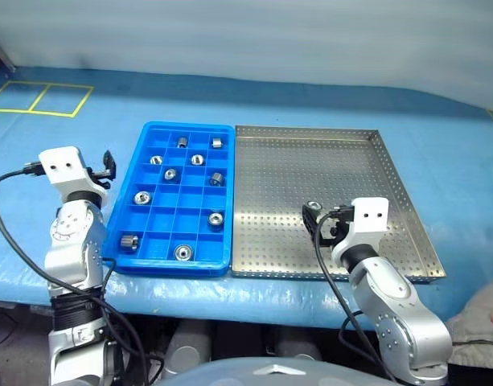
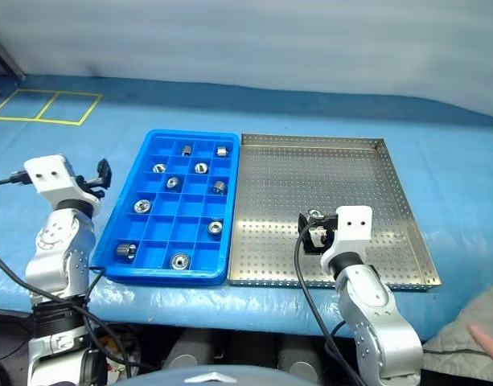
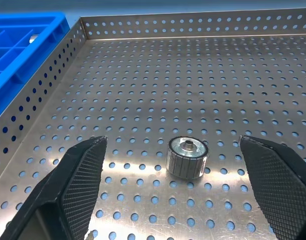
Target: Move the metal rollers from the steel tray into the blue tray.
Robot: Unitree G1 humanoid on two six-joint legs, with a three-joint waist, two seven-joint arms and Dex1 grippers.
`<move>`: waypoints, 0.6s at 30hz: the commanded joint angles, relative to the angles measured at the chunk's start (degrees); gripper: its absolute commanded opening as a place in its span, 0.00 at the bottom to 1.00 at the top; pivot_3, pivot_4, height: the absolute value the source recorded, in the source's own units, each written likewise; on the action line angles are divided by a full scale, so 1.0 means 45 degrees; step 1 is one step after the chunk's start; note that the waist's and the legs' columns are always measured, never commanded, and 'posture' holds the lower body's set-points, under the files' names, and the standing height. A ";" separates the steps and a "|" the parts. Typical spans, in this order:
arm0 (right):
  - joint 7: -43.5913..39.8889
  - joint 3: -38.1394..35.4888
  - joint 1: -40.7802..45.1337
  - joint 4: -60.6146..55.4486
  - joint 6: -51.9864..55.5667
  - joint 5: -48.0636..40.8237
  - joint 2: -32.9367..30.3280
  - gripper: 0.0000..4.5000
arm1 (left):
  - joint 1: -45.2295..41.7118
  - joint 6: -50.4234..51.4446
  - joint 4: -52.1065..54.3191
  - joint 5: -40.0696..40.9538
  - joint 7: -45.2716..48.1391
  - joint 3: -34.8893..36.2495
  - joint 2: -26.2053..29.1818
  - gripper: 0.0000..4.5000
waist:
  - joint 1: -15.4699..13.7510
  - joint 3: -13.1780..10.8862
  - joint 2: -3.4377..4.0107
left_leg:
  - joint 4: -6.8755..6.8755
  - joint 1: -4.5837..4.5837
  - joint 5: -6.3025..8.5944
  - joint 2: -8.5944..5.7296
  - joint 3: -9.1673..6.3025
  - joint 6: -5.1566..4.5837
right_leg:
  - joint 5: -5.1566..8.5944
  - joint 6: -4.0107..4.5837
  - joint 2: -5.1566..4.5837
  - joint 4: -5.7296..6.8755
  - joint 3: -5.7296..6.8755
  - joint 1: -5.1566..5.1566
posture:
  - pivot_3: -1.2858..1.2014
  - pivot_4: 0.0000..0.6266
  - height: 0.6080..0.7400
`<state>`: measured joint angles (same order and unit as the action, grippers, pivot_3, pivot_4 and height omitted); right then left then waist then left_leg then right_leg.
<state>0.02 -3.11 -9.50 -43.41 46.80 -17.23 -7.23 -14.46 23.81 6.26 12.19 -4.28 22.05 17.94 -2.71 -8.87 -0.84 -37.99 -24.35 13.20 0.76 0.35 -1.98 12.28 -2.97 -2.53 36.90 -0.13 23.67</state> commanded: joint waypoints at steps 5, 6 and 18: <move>0.0157 0.0196 -0.0384 -0.0682 -0.0115 -0.0068 0.0452 0.99 | -0.0047 0.0669 -0.0256 -0.0414 -0.1826 0.1303 -0.0145 0.84 | -0.0019 0.0002 -0.0004 | 0.0000 0.0001 -0.0003 -0.0001 -0.0001 0.0003 | -0.0002 -0.0001 -0.0004 0.0000 0.0000 0.0000 | 0.58 0.24 1.00; 0.0165 0.0253 -0.0452 -0.0698 -0.0111 -0.0055 0.0487 0.99 | -0.0062 0.0715 -0.0282 -0.0343 -0.1932 0.1426 -0.0196 0.84 | -0.0032 0.0004 -0.0007 | 0.0001 0.0001 -0.0003 0.0000 -0.0001 0.0003 | -0.0002 0.0000 -0.0004 0.0001 0.0000 0.0000 | 0.58 0.24 1.00; 0.0212 0.0574 -0.1228 -0.1034 0.0054 -0.0015 0.0516 1.00 | 0.0007 0.0756 -0.0930 -0.0225 -0.2239 0.1980 -0.0266 0.19 | -0.0070 0.0011 -0.0018 | 0.0004 0.0003 -0.0015 -0.0002 -0.0003 0.0013 | 0.0019 0.0053 -0.0012 0.0001 0.0001 0.0000 | 0.58 0.24 1.00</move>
<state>0.88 -0.66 -14.93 -45.47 46.95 -17.07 -4.95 -14.34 28.23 2.13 11.43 -13.83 30.30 16.51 -3.03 -8.82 -0.92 -37.97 -24.33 13.13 0.76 0.33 -1.91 12.36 -2.73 -2.59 36.90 -0.12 23.67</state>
